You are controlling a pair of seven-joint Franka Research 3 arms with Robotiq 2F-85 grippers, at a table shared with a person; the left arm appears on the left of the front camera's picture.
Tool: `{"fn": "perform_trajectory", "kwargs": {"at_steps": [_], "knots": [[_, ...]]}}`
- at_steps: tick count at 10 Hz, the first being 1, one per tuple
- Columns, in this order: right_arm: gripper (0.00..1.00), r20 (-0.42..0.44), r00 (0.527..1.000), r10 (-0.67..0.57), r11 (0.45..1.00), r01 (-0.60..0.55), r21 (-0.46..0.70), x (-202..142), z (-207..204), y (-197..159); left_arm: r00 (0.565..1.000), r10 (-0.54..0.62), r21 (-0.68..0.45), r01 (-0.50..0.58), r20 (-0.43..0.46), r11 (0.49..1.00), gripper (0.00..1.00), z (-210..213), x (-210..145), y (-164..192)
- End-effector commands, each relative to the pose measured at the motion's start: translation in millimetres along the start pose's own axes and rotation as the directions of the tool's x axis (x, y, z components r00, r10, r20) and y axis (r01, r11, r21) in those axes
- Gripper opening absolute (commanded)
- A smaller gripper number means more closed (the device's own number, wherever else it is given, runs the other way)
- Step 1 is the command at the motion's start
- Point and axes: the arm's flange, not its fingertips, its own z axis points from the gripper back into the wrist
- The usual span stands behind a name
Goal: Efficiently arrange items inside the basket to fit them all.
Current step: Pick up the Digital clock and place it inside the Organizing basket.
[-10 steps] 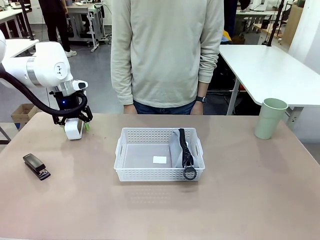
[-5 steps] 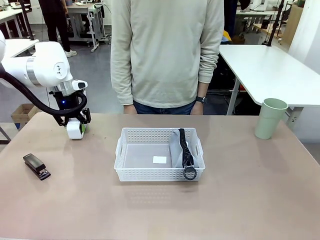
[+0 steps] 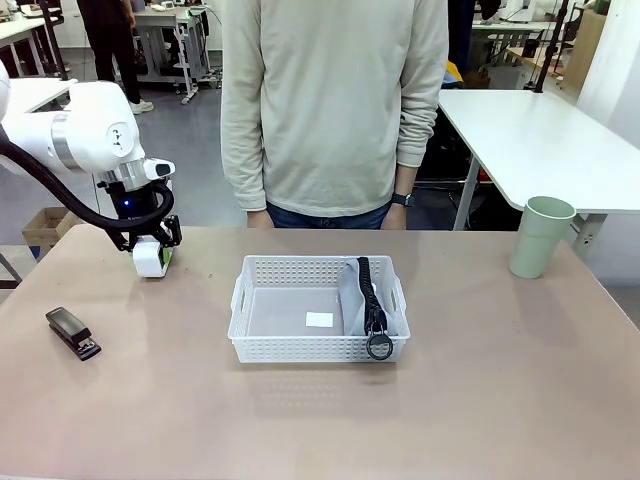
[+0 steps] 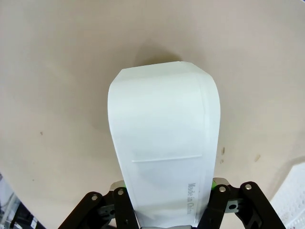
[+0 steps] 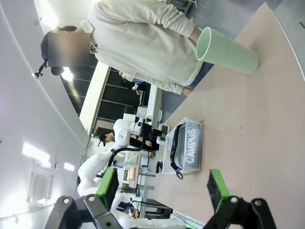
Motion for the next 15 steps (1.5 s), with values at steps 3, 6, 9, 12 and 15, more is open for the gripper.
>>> {"fn": "perform_trajectory", "kwargs": {"at_steps": [3, 6, 9, 12, 15], "knots": [[1.00, 0.013, 1.000, 0.028, 0.999, -0.028, 0.019, 1.0, -0.5, 1.5, 0.929, -0.363, -0.175, 0.346, -0.074, 0.922, 0.00, 115.4, -117.1, 33.0], [1.00, 0.013, 1.000, 0.028, 0.999, -0.028, 0.019, 1.0, -0.5, 1.5, 0.921, -0.347, -0.109, 0.369, 0.176, 0.923, 0.00, 120.4, -232.0, 54.7], [1.00, 0.013, 1.000, 0.028, 0.999, -0.028, 0.019, 1.0, -0.5, 1.5, 0.925, -0.355, -0.113, 0.370, 0.132, 0.922, 0.00, 137.5, -227.3, 60.1], [1.00, 0.013, 1.000, 0.028, 0.999, -0.028, 0.019, 1.0, -0.5, 1.5, 0.925, -0.355, -0.113, 0.370, 0.132, 0.922, 0.00, 137.5, -227.3, 60.1], [1.00, 0.013, 1.000, 0.028, 0.999, -0.028, 0.019, 1.0, -0.5, 1.5, 0.945, -0.296, -0.077, 0.308, 0.138, 0.948, 0.53, 128.5, -237.5, 0.6]]}}
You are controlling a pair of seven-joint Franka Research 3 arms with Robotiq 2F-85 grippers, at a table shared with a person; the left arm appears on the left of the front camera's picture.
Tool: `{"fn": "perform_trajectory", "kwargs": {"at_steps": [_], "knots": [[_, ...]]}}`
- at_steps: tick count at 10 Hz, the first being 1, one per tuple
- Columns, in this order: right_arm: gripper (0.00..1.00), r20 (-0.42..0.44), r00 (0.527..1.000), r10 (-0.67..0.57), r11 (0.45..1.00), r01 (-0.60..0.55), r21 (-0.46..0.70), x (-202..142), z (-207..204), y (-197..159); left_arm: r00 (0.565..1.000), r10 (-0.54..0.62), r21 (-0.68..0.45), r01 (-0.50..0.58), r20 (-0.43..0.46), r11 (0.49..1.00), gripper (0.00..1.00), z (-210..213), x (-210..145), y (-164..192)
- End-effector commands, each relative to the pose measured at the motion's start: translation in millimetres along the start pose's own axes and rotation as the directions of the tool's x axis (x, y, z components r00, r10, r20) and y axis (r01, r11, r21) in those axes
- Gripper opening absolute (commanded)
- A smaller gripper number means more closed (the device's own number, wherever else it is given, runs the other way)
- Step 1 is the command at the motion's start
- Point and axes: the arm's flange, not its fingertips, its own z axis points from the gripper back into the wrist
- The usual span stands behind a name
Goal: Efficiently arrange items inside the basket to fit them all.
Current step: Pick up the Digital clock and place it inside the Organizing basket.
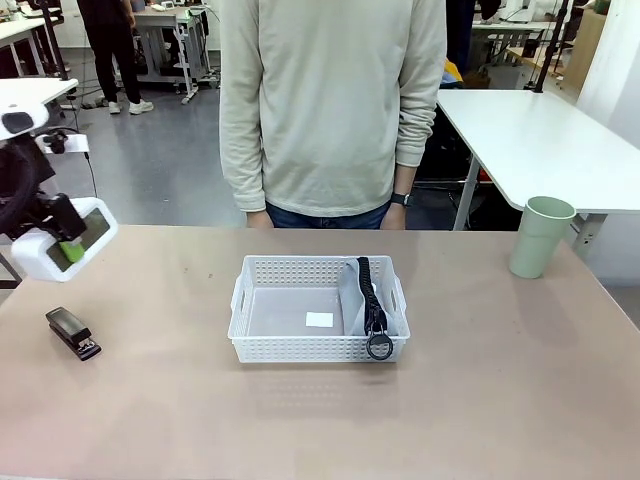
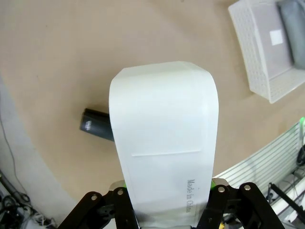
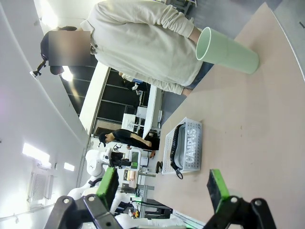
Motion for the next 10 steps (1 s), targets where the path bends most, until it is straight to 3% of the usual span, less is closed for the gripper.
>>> {"fn": "perform_trajectory", "kwargs": {"at_steps": [1, 3, 5, 6, 7, 8, 10], "knots": [[1.00, 0.013, 1.000, 0.028, 0.999, -0.028, 0.019, 0.9, -0.7, 1.2, 0.970, 0.242, 0.017, -0.242, -0.001, 0.970, 0.53, -12.6, 21.4, -121.5], [1.00, 0.013, 1.000, 0.028, 0.999, -0.028, 0.019, 0.9, -0.7, 1.2, 0.994, 0.110, 0.035, -0.109, -0.025, 0.993, 0.53, -38.1, 41.2, -227.5], [1.00, 0.013, 1.000, 0.028, 0.999, -0.028, 0.019, 0.9, -0.7, 1.2, 0.994, 0.094, 0.003, -0.094, -0.052, 0.996, 0.53, -85.6, 73.2, -302.9], [1.00, 0.013, 1.000, 0.028, 0.999, -0.028, 0.019, 0.9, -0.7, 1.2, 0.990, 0.143, -0.002, -0.143, -0.011, 0.990, 0.53, -103.8, 80.1, -332.0], [1.00, 0.013, 1.000, 0.028, 0.999, -0.028, 0.019, 0.9, -0.7, 1.2, 0.988, 0.150, -0.025, -0.150, -0.025, 0.988, 0.53, -109.8, 84.0, -346.3], [1.00, 0.013, 1.000, 0.028, 0.999, -0.028, 0.019, 0.9, -0.7, 1.2, 0.994, 0.098, -0.001, -0.099, -0.044, 0.995, 0.53, -97.0, 48.5, -338.2], [1.00, 0.013, 1.000, 0.028, 0.999, -0.028, 0.019, 0.9, -0.7, 1.2, 0.994, 0.098, -0.001, -0.099, -0.044, 0.995, 0.53, -97.0, 48.5, -338.2]]}}
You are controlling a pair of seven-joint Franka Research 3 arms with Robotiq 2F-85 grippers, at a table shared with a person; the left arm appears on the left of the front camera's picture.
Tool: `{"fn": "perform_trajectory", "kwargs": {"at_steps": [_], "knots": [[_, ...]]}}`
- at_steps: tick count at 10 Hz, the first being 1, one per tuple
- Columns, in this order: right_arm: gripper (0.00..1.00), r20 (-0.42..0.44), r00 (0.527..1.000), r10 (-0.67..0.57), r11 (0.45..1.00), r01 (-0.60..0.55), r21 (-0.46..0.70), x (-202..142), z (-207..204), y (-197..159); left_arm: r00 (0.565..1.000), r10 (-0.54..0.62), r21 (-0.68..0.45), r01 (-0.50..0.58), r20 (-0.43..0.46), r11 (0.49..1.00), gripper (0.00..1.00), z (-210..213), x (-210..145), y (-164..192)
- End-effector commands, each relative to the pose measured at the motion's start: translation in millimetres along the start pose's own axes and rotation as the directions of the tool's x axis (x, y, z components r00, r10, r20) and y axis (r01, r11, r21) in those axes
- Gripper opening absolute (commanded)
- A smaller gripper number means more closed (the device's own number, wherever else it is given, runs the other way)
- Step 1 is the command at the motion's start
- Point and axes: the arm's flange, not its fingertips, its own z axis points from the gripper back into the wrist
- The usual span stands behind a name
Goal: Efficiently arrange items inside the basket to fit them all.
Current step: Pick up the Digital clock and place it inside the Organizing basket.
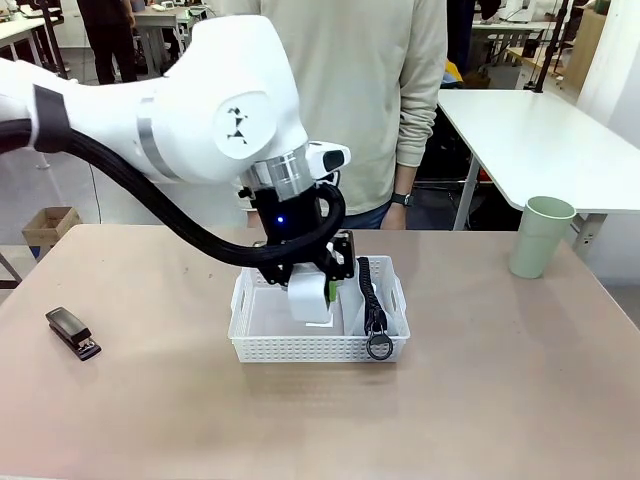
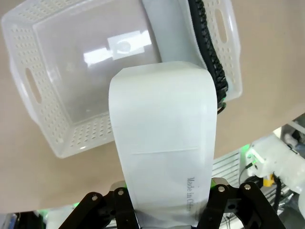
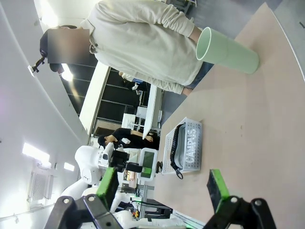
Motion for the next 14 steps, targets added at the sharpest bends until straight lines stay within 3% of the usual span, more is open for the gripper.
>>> {"fn": "perform_trajectory", "kwargs": {"at_steps": [1, 2, 3, 5, 7, 10, 14], "knots": [[1.00, 0.013, 1.000, 0.027, 0.999, -0.028, 0.020, 0.8, -0.9, 0.9, 1.000, -0.002, -0.008, 0.002, 0.000, 1.000, 0.53, -9.2, 5.7, -3.4], [1.00, 0.013, 1.000, 0.027, 0.999, -0.028, 0.020, 0.8, -0.9, 0.9, 0.987, -0.146, 0.115, 0.153, -0.071, 0.982, 0.53, -16.0, 14.5, -4.6], [1.00, 0.013, 1.000, 0.027, 0.999, -0.028, 0.020, 0.8, -0.9, 0.9, 0.964, -0.250, 0.164, 0.262, -0.090, 0.951, 0.53, -20.2, 41.4, -1.5], [1.00, 0.013, 1.000, 0.027, 0.999, -0.028, 0.020, 0.8, -0.9, 0.9, 0.941, -0.310, 0.157, 0.330, -0.136, 0.931, 0.53, -36.0, 78.9, 11.5], [1.00, 0.013, 1.000, 0.027, 0.999, -0.028, 0.020, 0.8, -0.9, 0.9, 0.928, -0.352, 0.139, 0.367, -0.121, 0.920, 0.53, -57.2, 90.7, 22.0], [1.00, 0.013, 1.000, 0.027, 0.999, -0.028, 0.020, 0.8, -0.9, 0.9, 0.885, -0.396, 0.189, 0.445, -0.245, 0.876, 0.53, -92.9, 88.4, 33.5], [1.00, 0.013, 1.000, 0.027, 0.999, -0.028, 0.020, 0.8, -0.9, 0.9, 0.887, -0.401, 0.172, 0.442, -0.229, 0.880, 0.53, -103.8, 84.2, 35.5]]}}
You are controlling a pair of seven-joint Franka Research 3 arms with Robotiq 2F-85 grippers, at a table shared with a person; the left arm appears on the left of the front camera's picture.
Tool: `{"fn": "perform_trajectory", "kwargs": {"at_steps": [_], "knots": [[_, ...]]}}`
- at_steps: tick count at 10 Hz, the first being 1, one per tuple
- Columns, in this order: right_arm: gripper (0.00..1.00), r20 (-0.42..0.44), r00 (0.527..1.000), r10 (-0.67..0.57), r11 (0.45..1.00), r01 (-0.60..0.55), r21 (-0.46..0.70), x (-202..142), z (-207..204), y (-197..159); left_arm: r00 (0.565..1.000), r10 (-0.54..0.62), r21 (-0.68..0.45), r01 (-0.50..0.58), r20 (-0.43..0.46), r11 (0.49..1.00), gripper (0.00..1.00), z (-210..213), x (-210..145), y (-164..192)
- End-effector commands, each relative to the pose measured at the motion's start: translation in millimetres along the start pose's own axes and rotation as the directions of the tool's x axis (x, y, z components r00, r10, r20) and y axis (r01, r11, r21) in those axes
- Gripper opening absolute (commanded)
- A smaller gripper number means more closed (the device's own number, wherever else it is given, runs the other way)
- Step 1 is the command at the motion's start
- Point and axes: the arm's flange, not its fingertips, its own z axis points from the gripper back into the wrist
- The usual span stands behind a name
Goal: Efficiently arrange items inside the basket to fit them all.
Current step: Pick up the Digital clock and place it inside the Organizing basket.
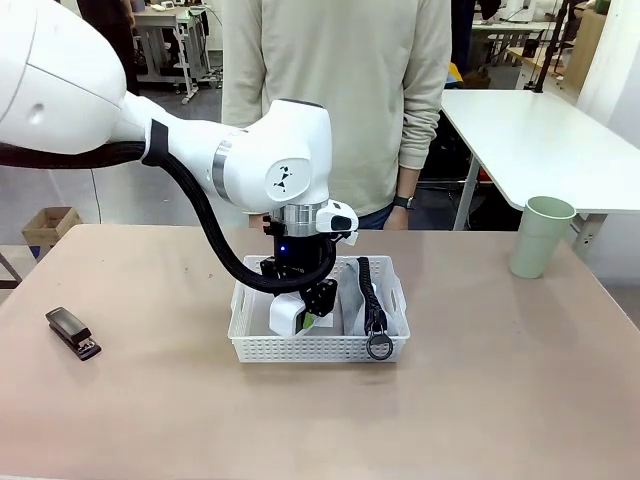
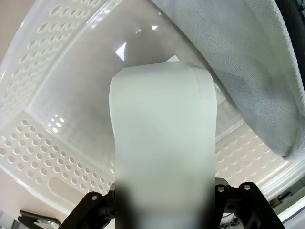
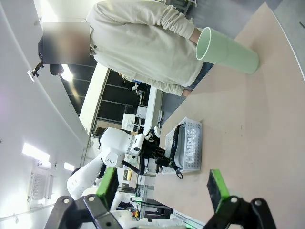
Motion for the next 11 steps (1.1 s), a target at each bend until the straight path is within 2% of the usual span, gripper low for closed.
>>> {"fn": "perform_trajectory", "kwargs": {"at_steps": [1, 2, 3, 7, 11], "knots": [[1.00, 0.013, 1.000, 0.028, 0.999, -0.028, 0.020, 0.8, -0.9, 1.1, 1.000, -0.009, 0.025, 0.009, 0.014, 1.000, 0.53, -0.8, -2.8, 2.7], [1.00, 0.013, 1.000, 0.028, 0.999, -0.028, 0.020, 0.8, -0.9, 1.1, 1.000, -0.004, 0.027, 0.004, 0.006, 1.000, 0.53, -2.6, -1.8, 2.9], [1.00, 0.013, 1.000, 0.028, 0.999, -0.028, 0.020, 0.8, -0.9, 1.1, 1.000, -0.020, 0.049, 0.020, -0.002, 0.999, 1.00, -3.6, -1.1, 2.5], [1.00, 0.013, 1.000, 0.028, 0.999, -0.028, 0.020, 0.8, -0.9, 1.1, 0.998, 0.005, -0.012, -0.004, 0.069, 1.000, 1.00, 7.9, -3.4, 3.7], [1.00, 0.013, 1.000, 0.028, 0.999, -0.028, 0.020, 0.8, -0.9, 1.1, 0.993, 0.088, -0.099, -0.079, 0.081, 0.992, 1.00, 26.1, -13.6, 9.6]]}}
